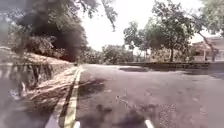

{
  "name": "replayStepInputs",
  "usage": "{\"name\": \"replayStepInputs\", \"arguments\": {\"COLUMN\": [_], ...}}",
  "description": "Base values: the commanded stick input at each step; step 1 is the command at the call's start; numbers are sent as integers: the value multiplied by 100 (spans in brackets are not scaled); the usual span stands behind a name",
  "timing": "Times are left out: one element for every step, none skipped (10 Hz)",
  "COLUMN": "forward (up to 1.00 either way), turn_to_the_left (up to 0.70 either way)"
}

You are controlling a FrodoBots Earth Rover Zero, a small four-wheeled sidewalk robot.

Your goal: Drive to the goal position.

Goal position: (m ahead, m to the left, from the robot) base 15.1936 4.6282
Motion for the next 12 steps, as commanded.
{"name": "replayStepInputs", "arguments": {"forward": [50, 50, 50, 50, 50, 50, 50, 50, 50, 50, 50, 50], "turn_to_the_left": [25, 25, 25, 25, 25, 19, 10, 1, 0, 0, 0, 0]}}
